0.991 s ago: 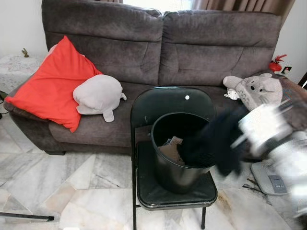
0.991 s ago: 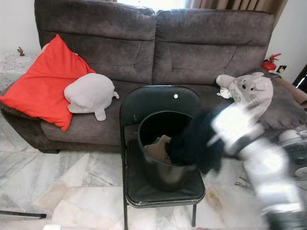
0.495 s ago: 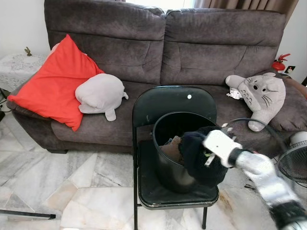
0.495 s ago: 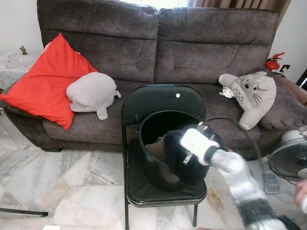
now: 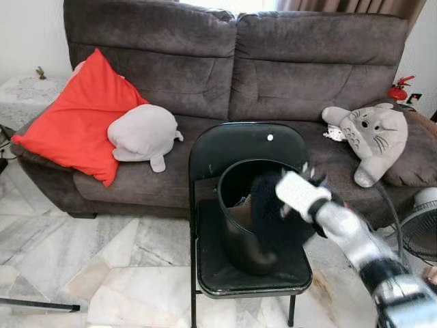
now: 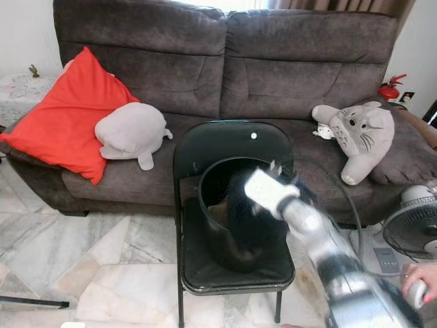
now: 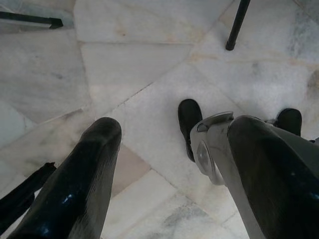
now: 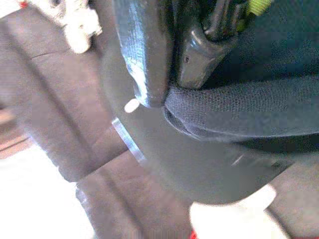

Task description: Hang hanger

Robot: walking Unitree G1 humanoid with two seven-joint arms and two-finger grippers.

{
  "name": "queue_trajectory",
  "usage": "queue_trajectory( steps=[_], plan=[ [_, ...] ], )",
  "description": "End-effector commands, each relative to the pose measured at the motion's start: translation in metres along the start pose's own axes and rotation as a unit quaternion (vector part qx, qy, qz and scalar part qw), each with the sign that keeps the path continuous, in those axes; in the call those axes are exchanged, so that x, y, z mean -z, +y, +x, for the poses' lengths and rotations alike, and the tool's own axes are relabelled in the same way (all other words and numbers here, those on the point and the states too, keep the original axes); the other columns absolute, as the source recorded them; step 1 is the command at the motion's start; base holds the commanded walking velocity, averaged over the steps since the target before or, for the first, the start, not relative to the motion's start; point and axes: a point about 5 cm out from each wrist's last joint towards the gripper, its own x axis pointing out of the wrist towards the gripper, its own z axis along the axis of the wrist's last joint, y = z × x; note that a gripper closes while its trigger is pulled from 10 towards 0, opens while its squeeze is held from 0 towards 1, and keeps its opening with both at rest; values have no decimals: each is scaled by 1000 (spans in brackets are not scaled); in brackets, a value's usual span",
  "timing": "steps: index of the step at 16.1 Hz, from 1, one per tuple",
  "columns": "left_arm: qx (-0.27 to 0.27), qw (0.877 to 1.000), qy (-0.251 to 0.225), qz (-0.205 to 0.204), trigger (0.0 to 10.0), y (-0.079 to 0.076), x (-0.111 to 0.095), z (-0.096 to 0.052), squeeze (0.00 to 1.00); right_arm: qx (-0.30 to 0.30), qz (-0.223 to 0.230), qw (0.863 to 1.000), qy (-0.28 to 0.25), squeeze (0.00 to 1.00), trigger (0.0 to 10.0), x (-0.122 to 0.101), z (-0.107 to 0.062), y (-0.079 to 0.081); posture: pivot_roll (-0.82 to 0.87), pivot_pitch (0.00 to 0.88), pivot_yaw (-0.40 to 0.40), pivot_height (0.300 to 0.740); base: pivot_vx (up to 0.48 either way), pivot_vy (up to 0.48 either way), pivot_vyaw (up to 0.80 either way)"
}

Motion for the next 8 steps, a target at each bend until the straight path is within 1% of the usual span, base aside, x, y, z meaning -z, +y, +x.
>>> queue_trajectory(
  steps=[1,2,3,4,5,6,7,8],
  plan=[
    [-5,1000,16,6,10000,4,8,-2,0,21,3,1000,-10,0,0,-5,3,-7,-36,51,-13,740,0,0,0],
    [-6,1000,16,7,10000,5,8,-2,0,-25,11,1000,-10,0,0,-10,8,3,-32,50,-13,740,0,0,0],
    [-6,1000,17,7,10000,5,8,-2,0,-39,13,999,-9,0,0,-10,9,7,-32,50,-13,740,0,0,0],
    [-6,1000,17,8,10000,5,8,-2,0,-64,2,998,-7,0,0,-10,10,19,-32,50,-13,740,0,0,0],
    [-7,1000,17,7,10000,5,9,-2,0,-78,33,996,-15,0,0,-13,11,27,-16,51,-15,740,0,0,0],
    [-7,1000,16,8,10000,5,9,-2,0,-78,38,996,-17,0,0,-14,11,28,-15,51,-14,740,0,0,0],
    [-8,1000,16,8,10000,5,8,-2,0,-63,42,997,-35,0,0,-19,13,24,-17,52,-12,740,0,0,0],
    [-8,1000,16,8,10000,5,8,-2,0,-38,46,997,-50,0,0,-23,13,14,-18,54,-13,740,0,0,0]
  ],
)
